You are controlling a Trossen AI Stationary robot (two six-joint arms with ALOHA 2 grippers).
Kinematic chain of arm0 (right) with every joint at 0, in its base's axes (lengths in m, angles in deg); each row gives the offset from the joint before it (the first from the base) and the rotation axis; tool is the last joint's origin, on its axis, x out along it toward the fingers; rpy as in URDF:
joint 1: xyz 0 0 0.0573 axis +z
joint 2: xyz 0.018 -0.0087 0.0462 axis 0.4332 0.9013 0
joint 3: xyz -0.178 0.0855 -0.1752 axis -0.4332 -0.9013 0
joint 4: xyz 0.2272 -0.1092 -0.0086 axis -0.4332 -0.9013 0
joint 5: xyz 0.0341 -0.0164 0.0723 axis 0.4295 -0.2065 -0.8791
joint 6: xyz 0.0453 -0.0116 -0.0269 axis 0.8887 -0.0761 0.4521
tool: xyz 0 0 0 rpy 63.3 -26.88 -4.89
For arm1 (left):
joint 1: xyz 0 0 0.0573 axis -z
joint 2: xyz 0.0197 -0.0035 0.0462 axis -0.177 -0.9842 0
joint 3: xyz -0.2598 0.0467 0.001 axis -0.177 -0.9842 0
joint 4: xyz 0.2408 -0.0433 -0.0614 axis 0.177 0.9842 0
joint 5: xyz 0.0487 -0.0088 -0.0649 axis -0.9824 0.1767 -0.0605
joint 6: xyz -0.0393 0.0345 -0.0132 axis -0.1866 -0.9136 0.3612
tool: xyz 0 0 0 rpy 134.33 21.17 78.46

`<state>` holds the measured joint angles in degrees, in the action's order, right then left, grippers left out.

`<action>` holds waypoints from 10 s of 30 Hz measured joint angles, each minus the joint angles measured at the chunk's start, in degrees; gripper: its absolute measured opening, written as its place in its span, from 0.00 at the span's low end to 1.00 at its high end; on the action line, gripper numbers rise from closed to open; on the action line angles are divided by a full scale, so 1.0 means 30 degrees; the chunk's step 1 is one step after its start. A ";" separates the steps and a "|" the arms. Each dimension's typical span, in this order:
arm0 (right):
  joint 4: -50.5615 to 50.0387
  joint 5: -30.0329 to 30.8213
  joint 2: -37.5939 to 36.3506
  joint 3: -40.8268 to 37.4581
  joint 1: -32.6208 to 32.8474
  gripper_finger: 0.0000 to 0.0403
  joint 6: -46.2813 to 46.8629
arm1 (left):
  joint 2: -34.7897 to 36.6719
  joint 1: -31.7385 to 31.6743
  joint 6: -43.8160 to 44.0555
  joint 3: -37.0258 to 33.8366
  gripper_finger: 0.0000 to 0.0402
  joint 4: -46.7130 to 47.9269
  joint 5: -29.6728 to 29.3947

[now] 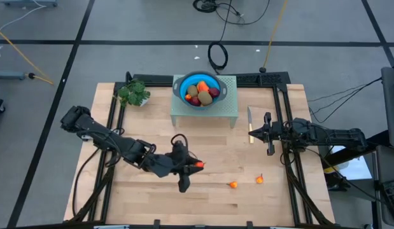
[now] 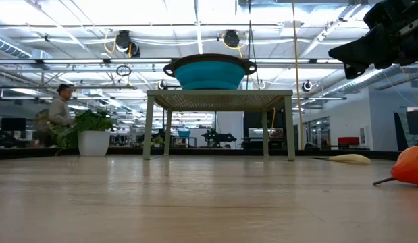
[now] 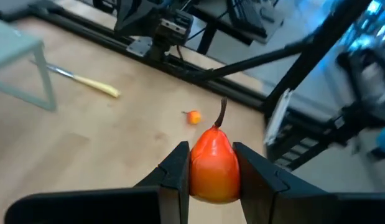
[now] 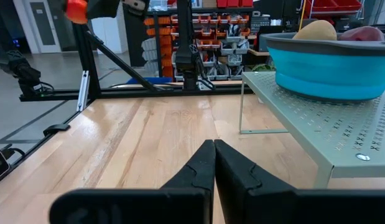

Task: Pick & Place Fruit
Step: Put the peach into the colander on the shelf

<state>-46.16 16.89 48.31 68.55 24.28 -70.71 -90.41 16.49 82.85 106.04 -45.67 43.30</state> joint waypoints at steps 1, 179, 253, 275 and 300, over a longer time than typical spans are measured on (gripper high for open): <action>0.0000 -0.0001 0.0000 0.0000 0.0000 0.01 0.0000 | 0.0000 -0.0016 -0.0675 0.0000 0.23 0.0216 -0.0139; 0.0080 0.0020 0.0000 0.0000 -0.0007 0.01 0.0000 | 0.0510 -1.4968 -1.1434 0.0499 0.29 0.3203 0.2927; 0.0000 0.0020 0.0000 0.0000 -0.0007 0.01 -0.0153 | -0.0255 -1.5318 -1.0538 0.0823 0.38 0.6014 0.3996; 0.0007 0.0012 -0.0005 0.0000 -0.0007 0.01 -0.0146 | -0.0233 -1.5092 -1.1958 0.5760 0.52 0.7338 0.3814; 0.0153 0.0012 0.0000 0.0000 -0.0002 0.01 -0.0140 | 0.0138 -1.4211 -0.8269 0.6827 0.51 0.9648 0.3050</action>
<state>-45.71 16.93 48.31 68.55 24.28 -71.13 -89.99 -26.14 58.04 126.52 -16.73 52.45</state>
